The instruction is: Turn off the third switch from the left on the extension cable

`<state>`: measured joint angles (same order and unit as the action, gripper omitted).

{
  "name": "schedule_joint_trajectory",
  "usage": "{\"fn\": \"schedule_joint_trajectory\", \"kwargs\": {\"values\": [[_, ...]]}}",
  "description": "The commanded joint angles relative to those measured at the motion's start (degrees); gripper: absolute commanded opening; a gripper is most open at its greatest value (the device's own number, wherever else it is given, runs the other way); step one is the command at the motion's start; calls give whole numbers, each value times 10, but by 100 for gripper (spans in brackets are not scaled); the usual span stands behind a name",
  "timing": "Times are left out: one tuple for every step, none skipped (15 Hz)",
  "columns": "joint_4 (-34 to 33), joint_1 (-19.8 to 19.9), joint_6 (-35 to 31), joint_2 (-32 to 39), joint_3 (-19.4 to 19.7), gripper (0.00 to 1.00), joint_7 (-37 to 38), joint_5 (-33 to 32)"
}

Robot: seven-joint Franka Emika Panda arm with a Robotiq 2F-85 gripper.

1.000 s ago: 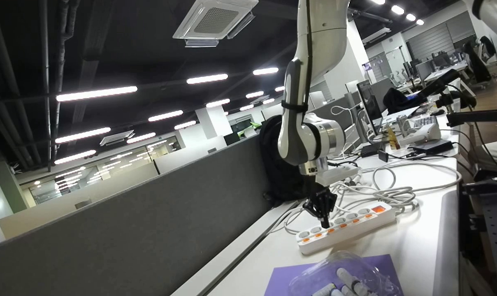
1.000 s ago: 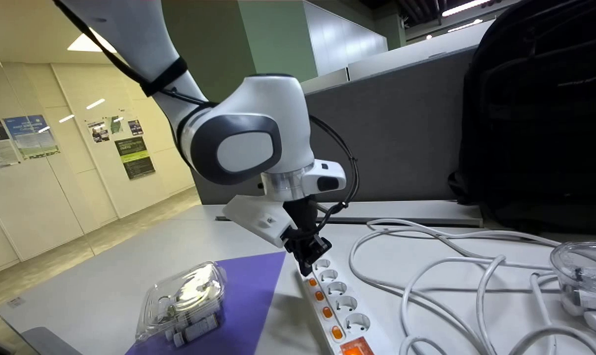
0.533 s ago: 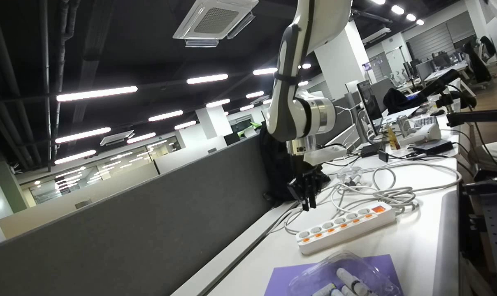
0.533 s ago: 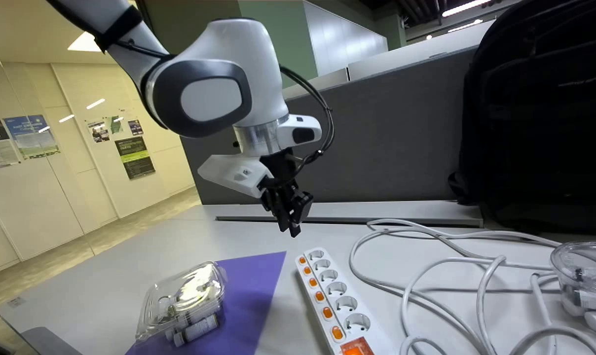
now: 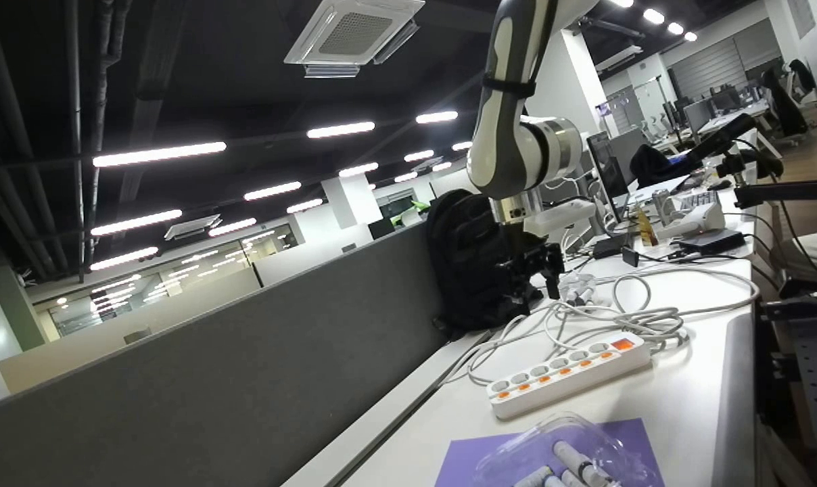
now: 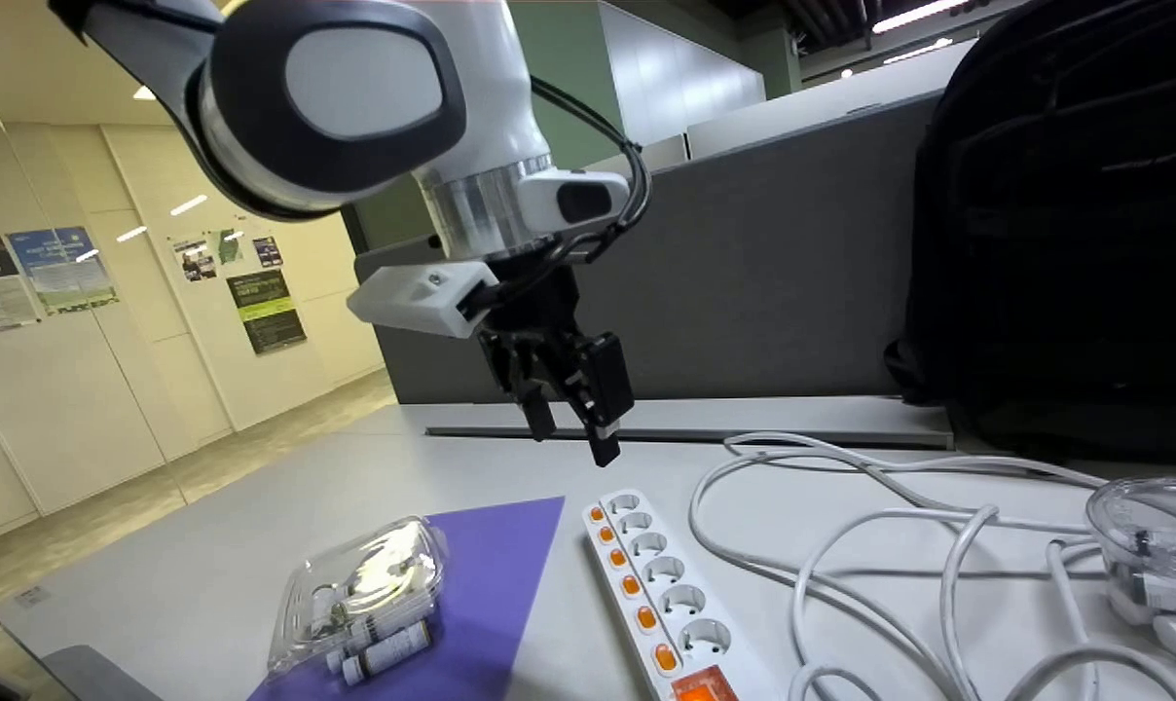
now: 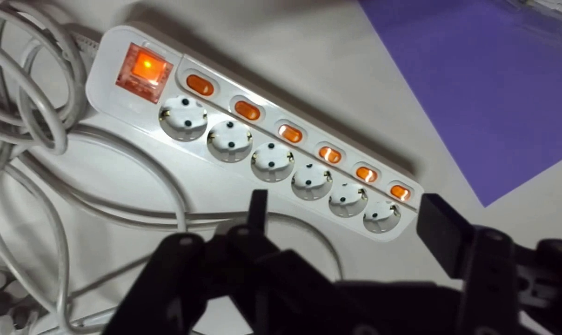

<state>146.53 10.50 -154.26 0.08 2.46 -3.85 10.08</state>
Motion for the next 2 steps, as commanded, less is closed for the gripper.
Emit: {"fn": "schedule_joint_trajectory", "kwargs": {"values": [[32, -7, 21, -67, 24, 100, 62, -62], [36, -3, 31, -81, 29, 100, 65, -72]]}}
